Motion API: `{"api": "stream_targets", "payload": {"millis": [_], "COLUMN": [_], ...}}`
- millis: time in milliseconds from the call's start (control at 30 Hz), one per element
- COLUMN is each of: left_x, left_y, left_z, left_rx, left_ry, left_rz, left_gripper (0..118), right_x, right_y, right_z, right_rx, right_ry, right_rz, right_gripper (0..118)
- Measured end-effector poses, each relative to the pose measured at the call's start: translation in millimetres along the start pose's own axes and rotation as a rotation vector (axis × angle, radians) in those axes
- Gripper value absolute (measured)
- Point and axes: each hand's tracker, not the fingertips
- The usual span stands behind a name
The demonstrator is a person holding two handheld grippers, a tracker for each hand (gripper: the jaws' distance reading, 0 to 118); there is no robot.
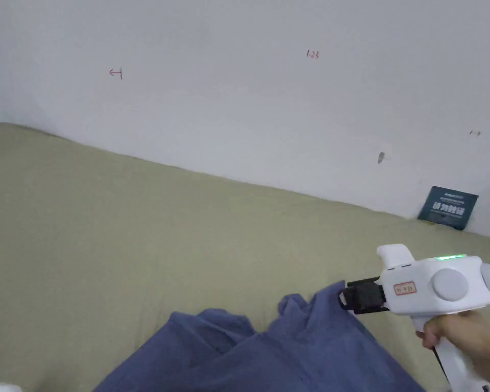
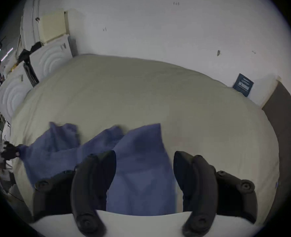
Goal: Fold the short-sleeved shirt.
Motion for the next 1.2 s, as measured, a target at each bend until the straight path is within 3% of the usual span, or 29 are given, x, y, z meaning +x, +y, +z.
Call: {"api": "stream_targets", "payload": {"millis": [133, 267, 333, 367, 433, 467, 533, 633, 800, 967, 1200], "left_x": [-2, -3, -2, 0, 1, 1, 3, 1, -5, 3, 33], "left_y": [-1, -2, -2, -2, -2, -2, -1, 1, 21, 74, 183], "left_z": [-8, -11, -12, -13, -14, -13, -12, -3, 27, 62, 121], "left_rx": [-0.032, -0.038, -0.037, -0.035, -0.035, -0.033, -0.035, -0.020, 0.108, 0.230, 0.406], "left_ry": [0.026, 0.011, 0.012, 0.013, 0.014, 0.014, 0.011, -0.007, -0.073, -0.080, -0.031], "left_rz": [-0.047, -0.018, -0.021, -0.023, -0.022, -0.021, -0.025, -0.021, 0.016, -0.053, -0.172], "left_gripper": [2, 2, 2, 2, 2, 2, 2, 2, 2, 2, 2], "right_x": [17, 22, 21, 21, 25, 27, 22, 26, 18, 5, 0], "right_y": [2, -14, -23, -25, -28, -30, -44, -56, -24, 7, 65], "right_z": [-49, -77, -81, -79, -70, -68, -55, -31, 42, 123, 227], "right_rx": [-0.093, -0.142, -0.137, -0.112, -0.094, -0.077, -0.008, 0.059, 0.296, 0.421, 0.570], "right_ry": [0.046, -0.016, 0.006, 0.025, 0.077, 0.174, 0.141, 0.168, 0.146, 0.030, -0.143], "right_rz": [0.117, 0.194, 0.189, 0.147, 0.010, -0.041, -0.023, -0.079, -0.094, -0.030, -0.072], "right_gripper": [75, 75, 73, 68, 2, 2, 2, 2, 2, 2, 2]}}
